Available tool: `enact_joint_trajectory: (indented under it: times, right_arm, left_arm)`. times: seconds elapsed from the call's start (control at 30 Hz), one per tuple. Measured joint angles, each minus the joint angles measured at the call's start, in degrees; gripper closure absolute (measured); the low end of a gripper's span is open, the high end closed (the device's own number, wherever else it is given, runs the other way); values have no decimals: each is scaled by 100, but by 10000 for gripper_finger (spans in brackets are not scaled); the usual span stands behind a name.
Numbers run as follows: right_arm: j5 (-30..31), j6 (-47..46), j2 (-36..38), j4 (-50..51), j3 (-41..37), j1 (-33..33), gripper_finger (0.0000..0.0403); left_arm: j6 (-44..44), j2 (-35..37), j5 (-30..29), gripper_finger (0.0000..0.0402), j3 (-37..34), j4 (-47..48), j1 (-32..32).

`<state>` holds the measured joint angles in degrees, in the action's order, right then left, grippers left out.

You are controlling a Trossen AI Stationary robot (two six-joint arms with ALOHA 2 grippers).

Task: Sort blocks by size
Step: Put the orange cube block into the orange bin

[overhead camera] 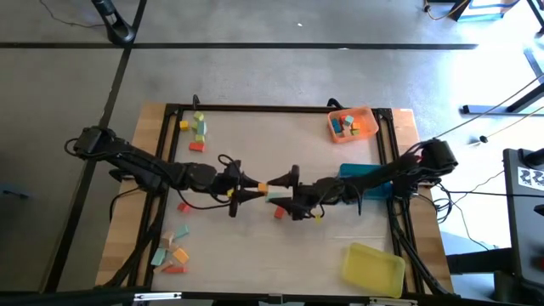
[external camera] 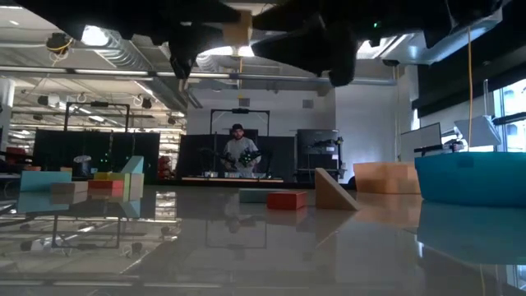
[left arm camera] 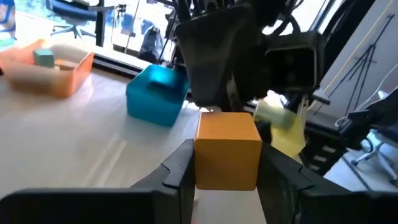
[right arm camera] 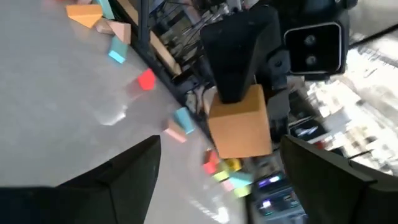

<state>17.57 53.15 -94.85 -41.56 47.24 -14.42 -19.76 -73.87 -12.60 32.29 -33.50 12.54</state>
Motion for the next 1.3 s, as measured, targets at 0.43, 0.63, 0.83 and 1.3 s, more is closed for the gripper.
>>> enact_joint_trajectory:
  times: [0.43, 0.63, 0.83, 1.3]
  right_arm:
    - [-5, 786, -515, -884, 385, 26, 95]
    - [118, 833, -664, -616, 624, 110, 153]
    - [143, 757, -660, -602, 629, 92, 239]
    - [694, 348, -571, -397, 632, -1, 271]
  left_arm:
    - [-258, -2, -24, 286, 0, -96, 4]
    - [-226, -2, -24, 286, 0, -163, 10]
    - [-128, -7, -22, 284, 0, -183, 17]
    - [-52, 276, 52, 190, 2, 247, -147]
